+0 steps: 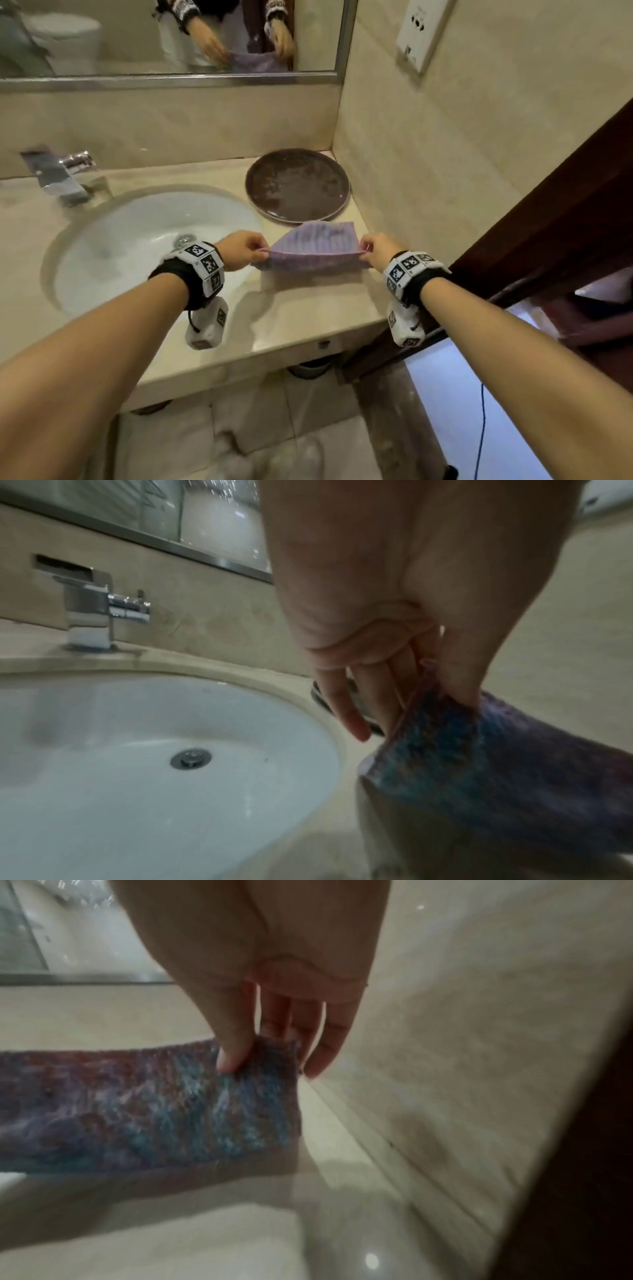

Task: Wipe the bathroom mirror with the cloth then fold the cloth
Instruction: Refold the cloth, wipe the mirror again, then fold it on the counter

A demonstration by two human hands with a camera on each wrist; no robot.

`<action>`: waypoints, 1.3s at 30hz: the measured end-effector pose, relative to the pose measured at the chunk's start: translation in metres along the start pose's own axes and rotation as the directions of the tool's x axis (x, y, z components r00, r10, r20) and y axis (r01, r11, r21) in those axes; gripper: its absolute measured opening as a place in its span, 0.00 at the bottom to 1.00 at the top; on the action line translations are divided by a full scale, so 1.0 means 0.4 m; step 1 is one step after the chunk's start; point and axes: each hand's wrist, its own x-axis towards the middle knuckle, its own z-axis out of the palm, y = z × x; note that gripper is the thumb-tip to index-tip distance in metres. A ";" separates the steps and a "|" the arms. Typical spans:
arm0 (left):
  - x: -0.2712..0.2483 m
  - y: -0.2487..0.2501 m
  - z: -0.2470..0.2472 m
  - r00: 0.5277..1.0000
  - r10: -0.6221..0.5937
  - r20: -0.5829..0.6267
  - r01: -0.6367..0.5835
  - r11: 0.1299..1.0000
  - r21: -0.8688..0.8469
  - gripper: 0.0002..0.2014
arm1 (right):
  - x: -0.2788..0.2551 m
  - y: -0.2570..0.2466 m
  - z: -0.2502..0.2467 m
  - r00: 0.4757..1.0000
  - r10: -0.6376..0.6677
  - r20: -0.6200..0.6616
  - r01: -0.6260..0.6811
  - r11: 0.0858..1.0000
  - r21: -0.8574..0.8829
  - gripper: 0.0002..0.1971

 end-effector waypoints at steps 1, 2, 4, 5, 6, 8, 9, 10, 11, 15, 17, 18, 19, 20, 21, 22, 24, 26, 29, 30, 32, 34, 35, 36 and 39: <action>-0.015 -0.011 0.021 0.996 -0.015 0.084 0.014 1.000 0.015 0.08 | -0.009 0.011 0.026 0.996 0.017 0.091 -0.011 0.997 -0.073 0.03; -0.028 -0.022 0.040 0.987 -0.038 0.158 0.034 0.999 0.029 0.08 | -0.015 0.022 0.051 0.983 0.041 0.178 -0.016 0.990 -0.140 0.06; -0.045 -0.040 0.070 0.961 -0.070 0.266 0.059 0.997 0.048 0.08 | -0.028 0.033 0.078 0.953 0.102 0.286 -0.034 0.972 -0.232 0.14; -0.049 -0.045 0.079 0.954 -0.080 0.288 0.065 0.996 0.059 0.07 | -0.036 0.031 0.081 0.943 0.125 0.308 -0.042 0.964 -0.263 0.17; -0.049 -0.050 0.087 0.949 -0.100 0.299 0.086 0.995 0.058 0.05 | -0.041 0.028 0.083 0.935 0.138 0.327 -0.040 0.957 -0.288 0.18; -0.044 -0.052 0.097 0.932 -0.125 0.340 0.142 0.989 -0.027 0.05 | -0.049 0.020 0.081 0.919 0.150 0.365 -0.010 0.934 -0.358 0.19; -0.037 -0.056 0.101 0.921 -0.127 0.368 0.168 0.983 -0.080 0.07 | -0.054 0.012 0.080 0.903 0.166 0.396 0.011 0.913 -0.408 0.16; -0.033 -0.057 0.103 0.910 -0.131 0.393 0.188 0.976 -0.110 0.08 | -0.059 0.005 0.080 0.880 0.193 0.434 0.028 0.891 -0.453 0.13; -0.029 -0.059 0.106 0.901 -0.132 0.413 0.201 0.971 -0.126 0.09 | -0.062 0.001 0.082 0.853 0.221 0.472 0.046 0.870 -0.491 0.09; -0.016 -0.054 0.117 0.895 -0.137 0.424 0.208 0.970 -0.127 0.06 | -0.056 0.000 0.085 0.801 0.273 0.533 0.063 0.847 -0.528 0.09; -0.006 -0.051 0.117 0.941 -0.118 0.317 0.152 0.985 -0.086 0.04 | -0.044 0.000 0.080 0.893 0.199 0.403 0.023 0.875 -0.483 0.13; 0.001 -0.053 0.115 0.965 -0.104 0.243 0.121 0.991 -0.059 0.07 | -0.034 0.003 0.076 0.939 0.165 0.301 -0.023 0.905 -0.424 0.12; 0.010 -0.059 0.113 0.981 -0.094 0.169 0.103 0.994 -0.043 0.09 | -0.026 0.002 0.073 0.967 0.156 0.203 -0.076 0.932 -0.355 0.11; 0.020 -0.063 0.111 0.991 -0.091 0.102 0.095 0.995 -0.036 0.10 | -0.017 0.005 0.071 0.981 0.152 0.117 -0.111 0.947 -0.300 0.09; 0.031 -0.068 0.110 0.996 -0.086 0.040 0.087 0.995 -0.038 0.10 | -0.008 0.007 0.071 0.989 0.143 0.045 -0.127 0.958 -0.258 0.08; 0.040 -0.069 0.110 0.996 -0.090 -0.011 0.089 0.995 -0.048 0.10 | 0.003 0.011 0.073 0.991 0.135 -0.013 -0.134 0.964 -0.228 0.08; 0.061 -0.068 0.117 0.989 -0.130 -0.076 0.123 0.989 -0.086 0.09 | 0.020 0.016 0.080 0.989 0.124 -0.075 -0.137 0.969 -0.206 0.08; 0.080 -0.063 0.128 0.985 -0.154 -0.083 0.144 0.983 -0.115 0.09 | 0.035 0.023 0.092 0.989 0.109 -0.105 -0.129 0.970 -0.206 0.09; 0.109 -0.059 0.151 0.982 -0.171 -0.082 0.161 0.980 -0.112 0.08 | 0.061 0.041 0.113 0.990 0.068 -0.127 -0.098 0.964 -0.247 0.10; 0.116 -0.058 0.158 0.978 -0.183 -0.100 0.170 0.977 -0.127 0.07 | 0.068 0.046 0.119 0.990 0.058 -0.130 -0.091 0.959 -0.267 0.11; 0.131 -0.056 0.169 0.975 -0.191 -0.113 0.169 0.969 -0.179 0.07 | 0.082 0.052 0.125 0.991 0.056 -0.118 -0.086 0.960 -0.265 0.11; 0.141 -0.051 0.178 0.985 -0.165 -0.051 0.148 0.959 -0.240 0.08 | 0.091 0.056 0.134 0.996 0.061 -0.063 -0.076 0.961 -0.265 0.12; 0.145 -0.048 0.181 0.990 -0.142 0.001 0.137 0.958 -0.253 0.12 | 0.092 0.058 0.137 0.997 0.066 -0.037 -0.074 0.958 -0.278 0.12; 0.147 -0.044 0.181 0.991 -0.123 0.054 0.133 0.961 -0.242 0.16 | 0.091 0.060 0.140 0.997 0.070 -0.023 -0.074 0.954 -0.291 0.12; 0.151 -0.031 0.174 0.986 -0.104 0.128 0.118 0.987 -0.109 0.23 | 0.086 0.066 0.141 0.997 0.082 -0.002 -0.078 0.931 -0.356 0.14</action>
